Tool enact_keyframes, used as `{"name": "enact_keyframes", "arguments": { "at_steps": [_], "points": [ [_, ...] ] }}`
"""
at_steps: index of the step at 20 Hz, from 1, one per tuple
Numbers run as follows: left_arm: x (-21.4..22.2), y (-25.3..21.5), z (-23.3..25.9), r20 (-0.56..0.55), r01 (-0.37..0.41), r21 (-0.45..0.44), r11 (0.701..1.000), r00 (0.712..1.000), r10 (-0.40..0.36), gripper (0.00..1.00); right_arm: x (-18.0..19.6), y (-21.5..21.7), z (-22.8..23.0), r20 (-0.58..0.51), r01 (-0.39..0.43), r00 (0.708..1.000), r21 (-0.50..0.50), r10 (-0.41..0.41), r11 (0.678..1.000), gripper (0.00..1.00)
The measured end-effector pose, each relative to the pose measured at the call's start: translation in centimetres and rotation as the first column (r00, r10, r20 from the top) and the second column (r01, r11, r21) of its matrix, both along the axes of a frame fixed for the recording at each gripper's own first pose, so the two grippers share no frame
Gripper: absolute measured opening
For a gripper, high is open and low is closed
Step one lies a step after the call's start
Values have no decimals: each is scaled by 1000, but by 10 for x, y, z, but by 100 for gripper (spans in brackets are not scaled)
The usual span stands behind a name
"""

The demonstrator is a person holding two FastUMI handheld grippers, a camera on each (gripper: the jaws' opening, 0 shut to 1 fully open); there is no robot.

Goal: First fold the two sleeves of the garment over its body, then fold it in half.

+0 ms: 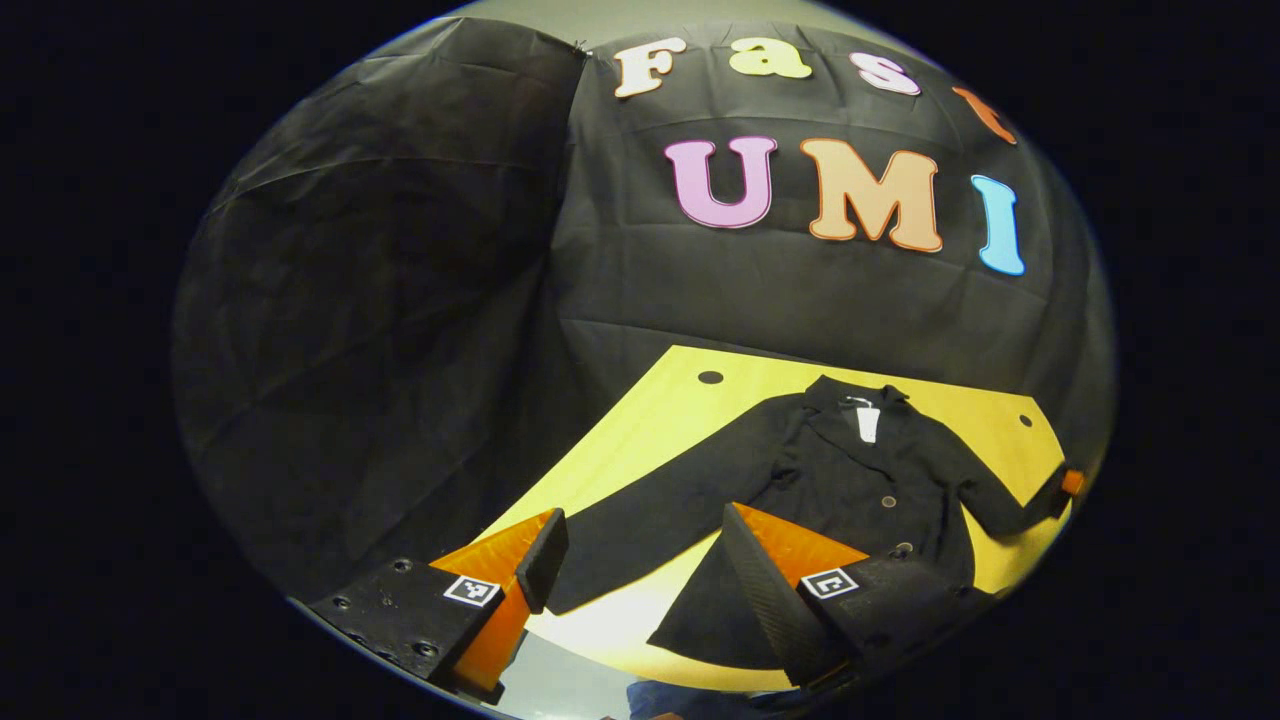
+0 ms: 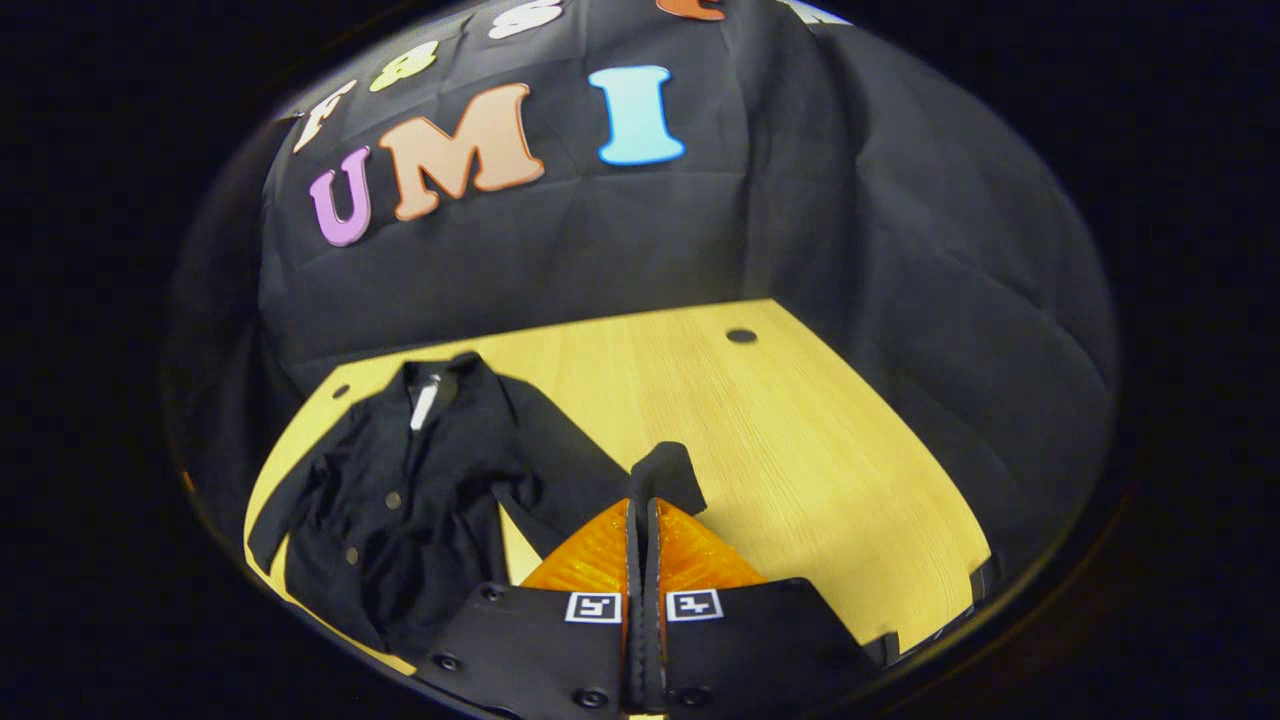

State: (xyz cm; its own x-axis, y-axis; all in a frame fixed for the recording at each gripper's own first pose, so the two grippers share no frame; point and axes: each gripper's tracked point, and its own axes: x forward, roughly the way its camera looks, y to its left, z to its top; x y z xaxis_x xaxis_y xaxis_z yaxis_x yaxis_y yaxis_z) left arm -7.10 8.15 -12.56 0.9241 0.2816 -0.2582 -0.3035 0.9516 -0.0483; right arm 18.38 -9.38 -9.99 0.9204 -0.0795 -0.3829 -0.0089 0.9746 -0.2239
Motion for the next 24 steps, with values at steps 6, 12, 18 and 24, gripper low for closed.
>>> {"name": "enact_keyframes", "arguments": {
  "at_steps": [6,12,18,24],
  "points": [
    [13,26,-2,-13,63,-27,998,998,-63,93,58,139,63,107,-143,983,-48,147,989,2],
    [17,57,-18,-73,87,-58,995,993,-91,94,95,268,82,158,-269,948,-63,276,961,2],
    [27,80,-30,-93,106,-94,990,989,-114,94,107,391,61,132,-425,889,-121,439,897,1],
    [29,94,-47,-128,122,-111,986,982,-135,95,108,469,-23,-15,-548,834,-143,552,824,2]
  ]
}}
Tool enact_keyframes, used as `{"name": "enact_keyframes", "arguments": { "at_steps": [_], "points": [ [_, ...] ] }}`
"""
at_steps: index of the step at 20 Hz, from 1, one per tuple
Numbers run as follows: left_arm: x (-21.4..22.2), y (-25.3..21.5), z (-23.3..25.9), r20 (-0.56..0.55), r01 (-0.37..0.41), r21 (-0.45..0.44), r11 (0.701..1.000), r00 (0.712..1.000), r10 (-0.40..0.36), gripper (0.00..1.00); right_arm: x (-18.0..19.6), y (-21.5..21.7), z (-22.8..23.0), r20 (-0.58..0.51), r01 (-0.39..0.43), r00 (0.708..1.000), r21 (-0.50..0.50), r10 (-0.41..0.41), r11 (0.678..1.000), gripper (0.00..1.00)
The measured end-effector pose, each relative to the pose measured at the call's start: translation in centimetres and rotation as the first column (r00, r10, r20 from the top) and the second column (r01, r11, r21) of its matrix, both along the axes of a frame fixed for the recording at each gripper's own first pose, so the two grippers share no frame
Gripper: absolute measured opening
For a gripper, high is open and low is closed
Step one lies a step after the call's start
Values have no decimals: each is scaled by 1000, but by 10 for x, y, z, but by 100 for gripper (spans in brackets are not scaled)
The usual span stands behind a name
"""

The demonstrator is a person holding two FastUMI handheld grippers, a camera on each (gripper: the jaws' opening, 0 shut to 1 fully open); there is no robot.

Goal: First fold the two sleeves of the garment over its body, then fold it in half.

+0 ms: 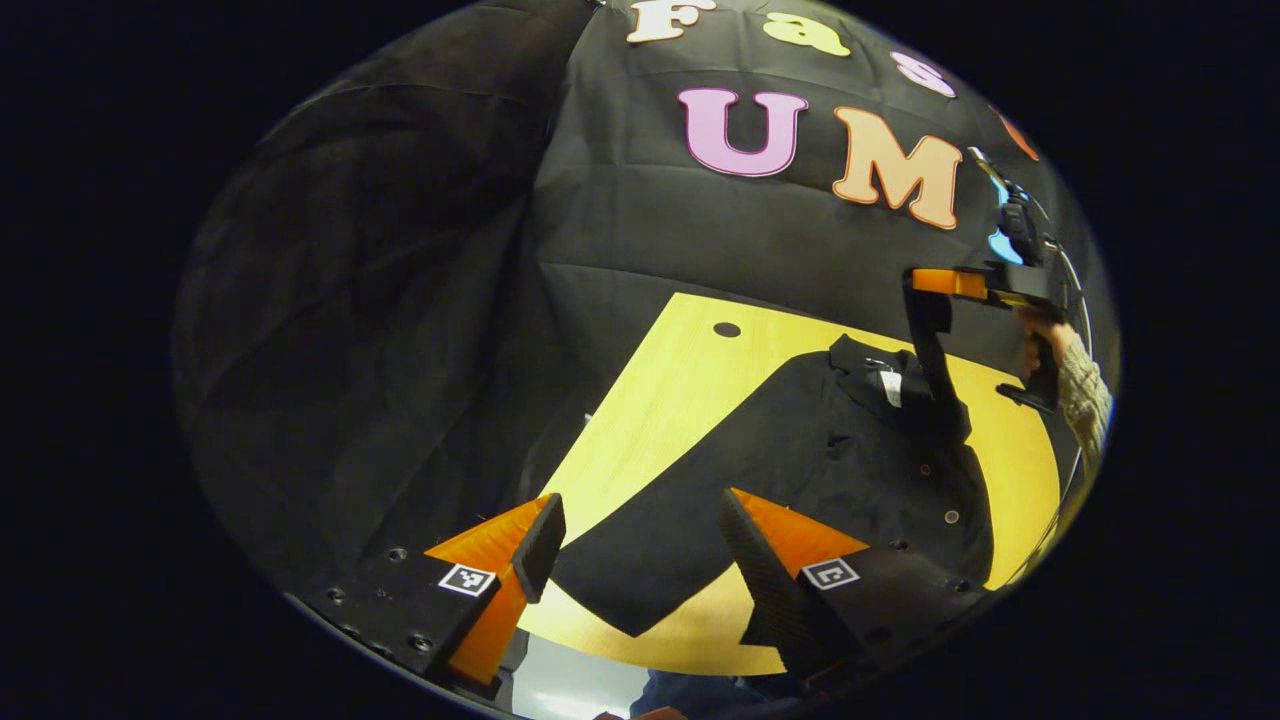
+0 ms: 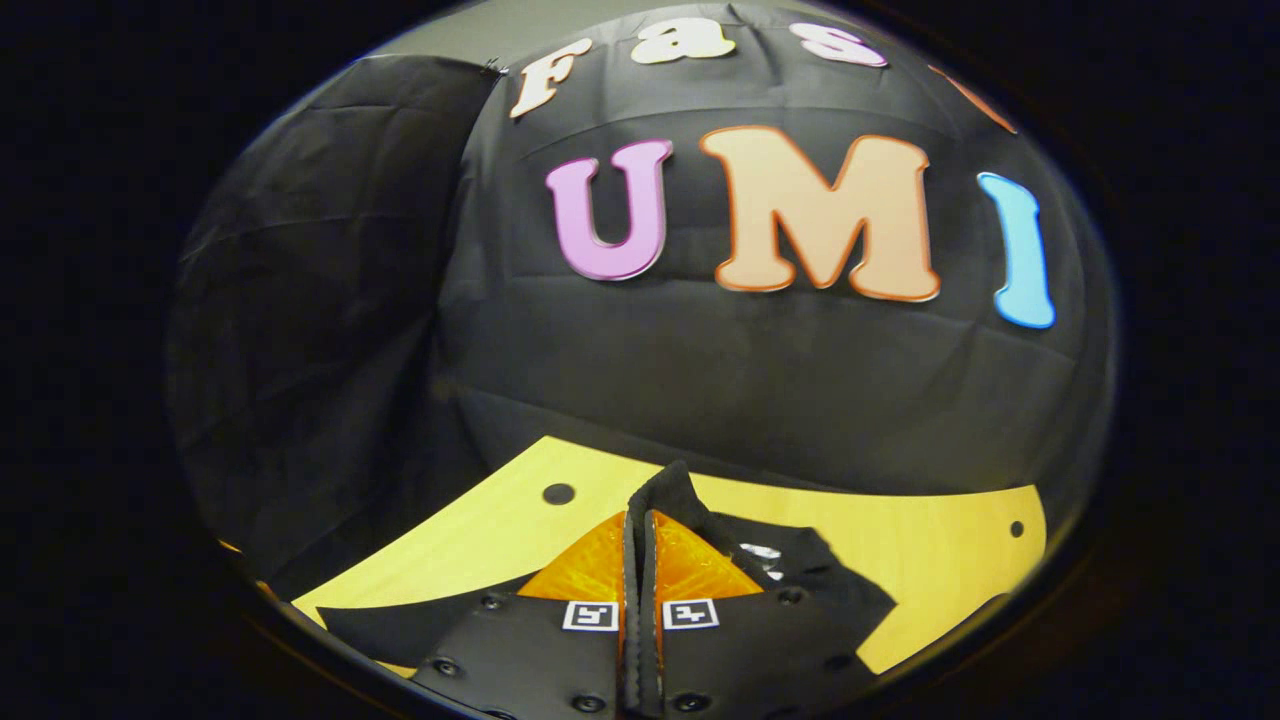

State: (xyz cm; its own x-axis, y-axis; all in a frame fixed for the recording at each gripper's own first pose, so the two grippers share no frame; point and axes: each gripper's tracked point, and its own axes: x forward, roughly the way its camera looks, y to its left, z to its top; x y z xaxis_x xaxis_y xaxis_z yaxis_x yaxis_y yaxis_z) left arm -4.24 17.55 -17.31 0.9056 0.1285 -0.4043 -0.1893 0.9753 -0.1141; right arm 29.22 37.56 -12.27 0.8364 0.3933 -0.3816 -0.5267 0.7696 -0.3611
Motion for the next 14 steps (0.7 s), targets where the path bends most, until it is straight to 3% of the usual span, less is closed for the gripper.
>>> {"name": "enact_keyframes", "arguments": {
  "at_steps": [7,11,14],
  "points": [
    [4,10,-37,-85,-4,1,1000,996,4,95,17,35,-84,-126,-45,992,-113,31,993,2],
    [6,6,-62,-137,-3,-26,1000,991,0,95,27,38,-119,-173,-35,985,-150,9,988,0],
    [-1,11,-74,-165,-5,-30,1000,986,0,95,33,39,-134,-192,-45,981,-162,14,986,6]
  ]
}}
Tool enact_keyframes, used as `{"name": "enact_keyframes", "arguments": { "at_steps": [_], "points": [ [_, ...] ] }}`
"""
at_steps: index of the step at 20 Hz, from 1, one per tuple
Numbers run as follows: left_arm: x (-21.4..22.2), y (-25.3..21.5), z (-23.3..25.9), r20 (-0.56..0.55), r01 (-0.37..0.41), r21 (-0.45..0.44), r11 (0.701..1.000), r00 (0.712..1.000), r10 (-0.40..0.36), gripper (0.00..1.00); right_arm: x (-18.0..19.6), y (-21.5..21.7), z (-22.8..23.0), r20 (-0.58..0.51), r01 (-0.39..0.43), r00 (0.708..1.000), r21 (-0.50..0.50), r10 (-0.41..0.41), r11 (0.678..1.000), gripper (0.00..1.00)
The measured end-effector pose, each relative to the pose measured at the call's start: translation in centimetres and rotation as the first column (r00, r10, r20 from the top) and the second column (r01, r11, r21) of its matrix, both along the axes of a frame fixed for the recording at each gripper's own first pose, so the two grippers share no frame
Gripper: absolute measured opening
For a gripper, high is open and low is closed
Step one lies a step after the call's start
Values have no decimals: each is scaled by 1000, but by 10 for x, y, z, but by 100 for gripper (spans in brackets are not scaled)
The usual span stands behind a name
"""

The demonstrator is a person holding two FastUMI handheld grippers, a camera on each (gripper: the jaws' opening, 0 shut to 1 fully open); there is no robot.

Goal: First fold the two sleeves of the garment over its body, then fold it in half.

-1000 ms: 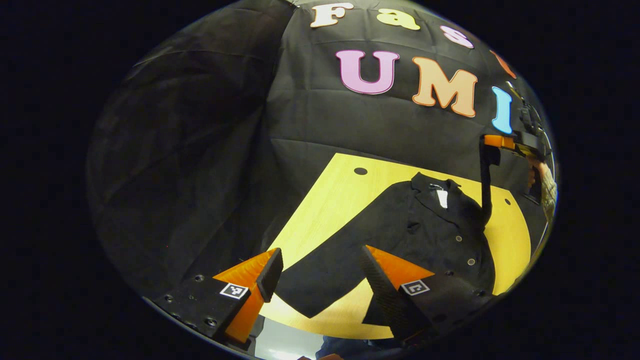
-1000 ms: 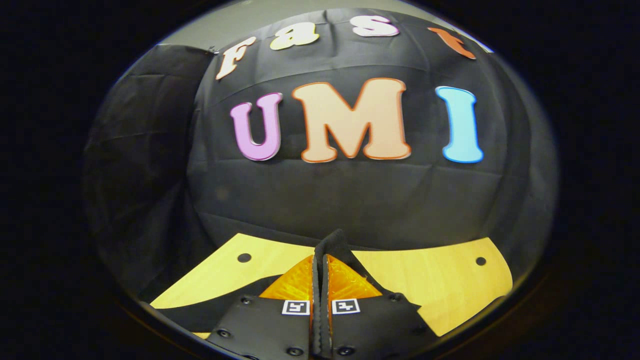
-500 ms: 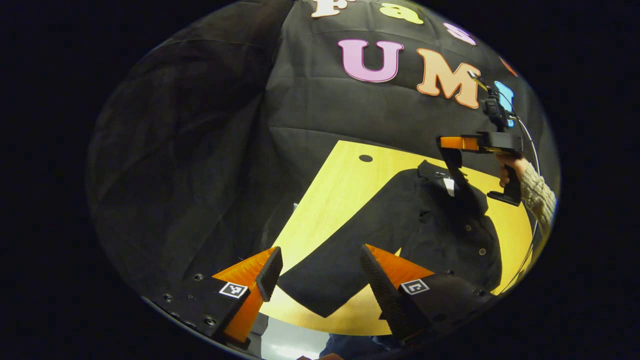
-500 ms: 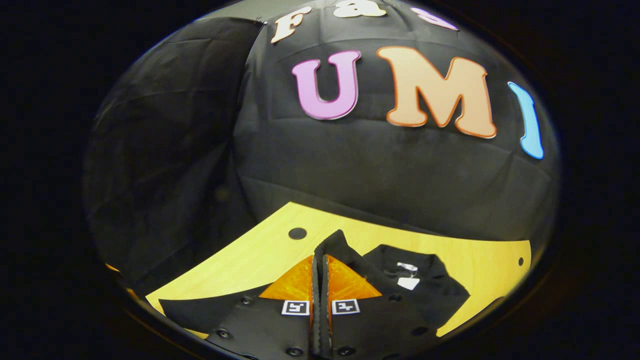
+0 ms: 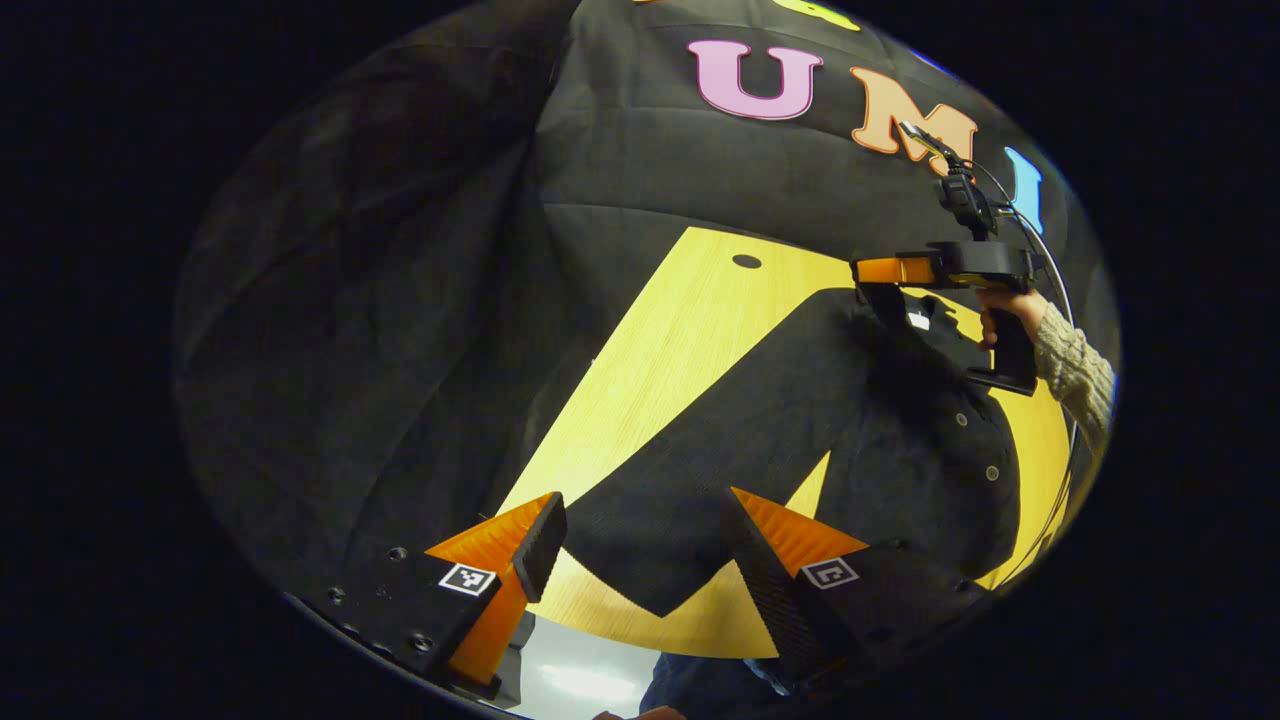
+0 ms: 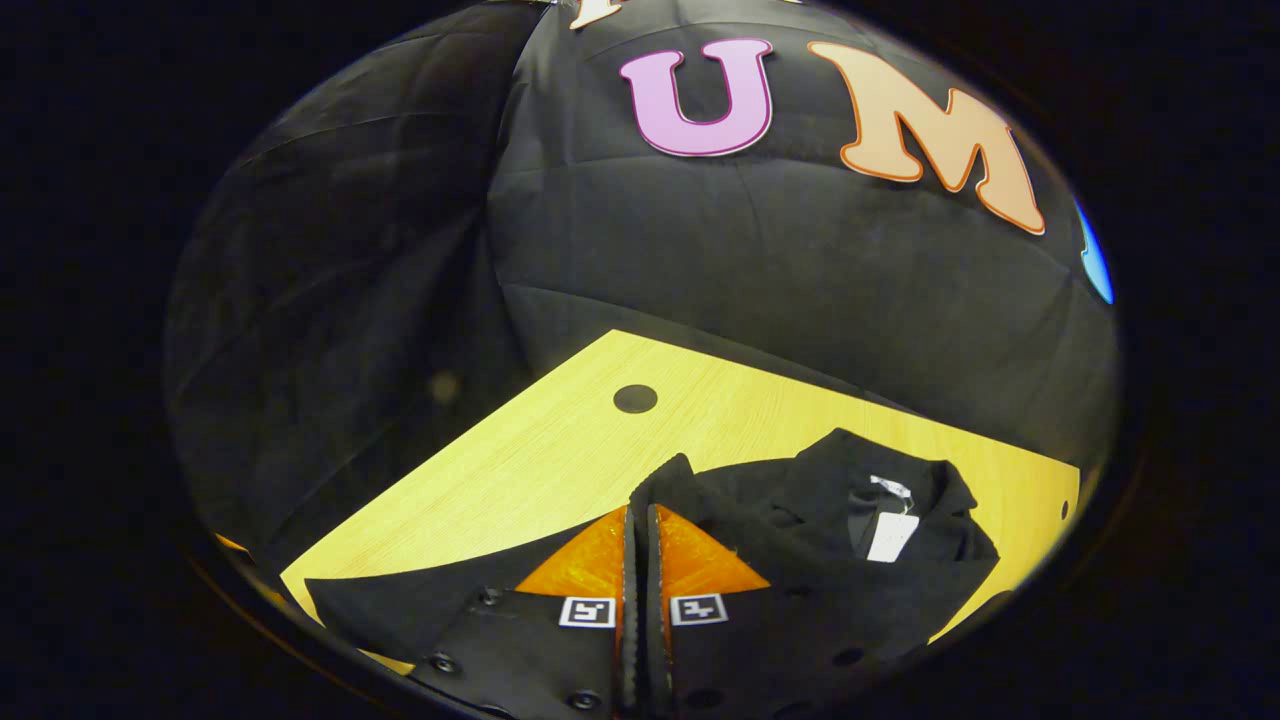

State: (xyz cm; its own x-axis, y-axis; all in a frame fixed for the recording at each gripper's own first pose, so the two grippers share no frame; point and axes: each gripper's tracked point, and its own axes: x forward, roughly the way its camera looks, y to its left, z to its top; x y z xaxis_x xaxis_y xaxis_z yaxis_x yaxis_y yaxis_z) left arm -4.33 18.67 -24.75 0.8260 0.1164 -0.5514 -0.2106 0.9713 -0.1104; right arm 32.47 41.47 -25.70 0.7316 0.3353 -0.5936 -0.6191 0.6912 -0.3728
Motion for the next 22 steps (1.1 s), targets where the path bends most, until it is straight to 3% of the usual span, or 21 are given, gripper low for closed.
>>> {"name": "enact_keyframes", "arguments": {
  "at_steps": [6,9,12,17,22],
  "points": [
    [-5,9,-15,-49,-2,9,1000,999,2,95,-6,8,-18,-20,-22,1000,-14,22,1000,19],
    [-1,12,-24,-65,7,7,1000,998,-6,95,-1,-1,-23,2,-3,1000,-65,3,998,99],
    [4,10,-39,-91,21,9,1000,996,-20,95,-6,-3,-10,44,-10,999,-72,13,997,100],
    [17,10,-66,-126,46,14,999,991,-44,95,-23,-7,45,116,-21,993,4,20,1000,100],
    [22,11,-81,-152,51,0,999,987,-50,95,-37,-35,102,213,15,977,56,-27,998,99]
  ]
}}
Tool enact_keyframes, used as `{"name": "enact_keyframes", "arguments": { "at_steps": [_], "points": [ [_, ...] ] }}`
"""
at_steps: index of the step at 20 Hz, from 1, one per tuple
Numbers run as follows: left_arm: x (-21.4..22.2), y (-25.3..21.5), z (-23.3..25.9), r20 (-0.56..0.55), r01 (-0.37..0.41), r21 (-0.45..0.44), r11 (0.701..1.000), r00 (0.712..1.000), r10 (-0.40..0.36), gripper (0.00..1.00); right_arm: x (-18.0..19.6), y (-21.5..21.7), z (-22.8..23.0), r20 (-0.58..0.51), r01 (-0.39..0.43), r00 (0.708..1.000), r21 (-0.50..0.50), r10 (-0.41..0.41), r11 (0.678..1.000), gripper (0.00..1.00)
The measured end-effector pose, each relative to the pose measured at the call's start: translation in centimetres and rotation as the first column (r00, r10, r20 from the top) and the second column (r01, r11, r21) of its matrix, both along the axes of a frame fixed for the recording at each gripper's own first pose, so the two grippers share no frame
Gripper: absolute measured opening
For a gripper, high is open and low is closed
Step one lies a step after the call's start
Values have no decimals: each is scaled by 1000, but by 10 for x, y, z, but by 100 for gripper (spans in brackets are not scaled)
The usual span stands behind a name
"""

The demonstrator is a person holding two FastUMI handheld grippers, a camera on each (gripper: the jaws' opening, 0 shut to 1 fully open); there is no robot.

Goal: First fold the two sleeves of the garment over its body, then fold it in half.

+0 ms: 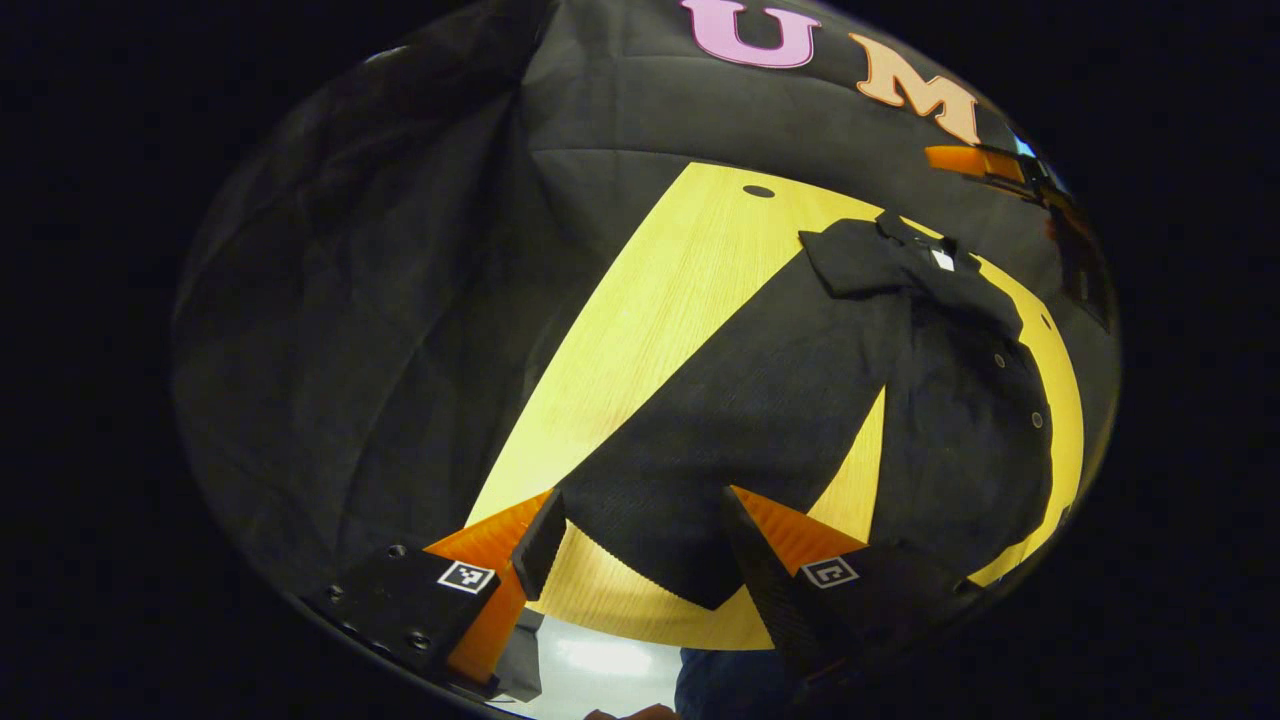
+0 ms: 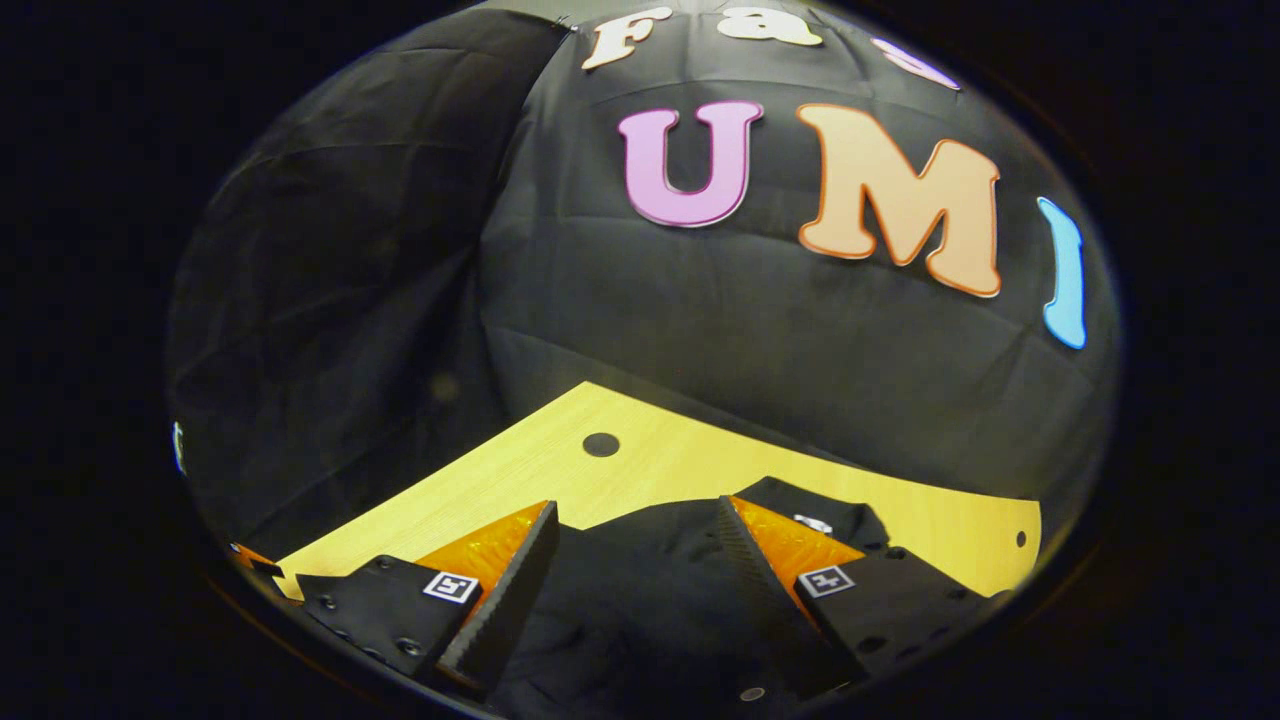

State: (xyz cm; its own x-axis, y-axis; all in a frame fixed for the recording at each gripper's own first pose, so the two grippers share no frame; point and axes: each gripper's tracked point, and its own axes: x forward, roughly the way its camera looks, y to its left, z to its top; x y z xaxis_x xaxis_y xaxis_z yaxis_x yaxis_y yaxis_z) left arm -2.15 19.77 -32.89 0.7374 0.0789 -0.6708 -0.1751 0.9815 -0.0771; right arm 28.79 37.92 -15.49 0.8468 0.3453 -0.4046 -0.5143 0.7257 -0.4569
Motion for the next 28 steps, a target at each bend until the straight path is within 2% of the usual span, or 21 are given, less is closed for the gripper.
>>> {"name": "enact_keyframes", "arguments": {
  "at_steps": [4,11,15,21,25,27,28],
  "points": [
    [1,-6,-10,-16,20,7,1000,1000,-19,95,-13,-23,44,79,29,996,78,-35,997,99],
    [-2,-10,-27,-47,39,-9,999,998,-39,95,-35,-70,92,187,86,977,105,-105,991,99],
    [-3,-11,-26,-35,60,-11,998,998,-61,95,-52,-92,104,212,114,967,133,-140,985,99],
    [-2,-14,-26,-40,93,-3,996,995,-93,92,-85,-136,92,184,200,955,180,-233,963,99],
    [1,-22,-24,-46,127,0,992,991,-127,79,-109,-171,81,176,246,944,178,-277,953,99],
    [2,-28,-24,-48,156,2,988,987,-156,69,-119,-188,77,167,265,941,181,-295,947,99],
    [4,-31,-24,-50,161,1,987,986,-161,60,-123,-198,74,159,278,938,183,-308,943,99]
  ]
}}
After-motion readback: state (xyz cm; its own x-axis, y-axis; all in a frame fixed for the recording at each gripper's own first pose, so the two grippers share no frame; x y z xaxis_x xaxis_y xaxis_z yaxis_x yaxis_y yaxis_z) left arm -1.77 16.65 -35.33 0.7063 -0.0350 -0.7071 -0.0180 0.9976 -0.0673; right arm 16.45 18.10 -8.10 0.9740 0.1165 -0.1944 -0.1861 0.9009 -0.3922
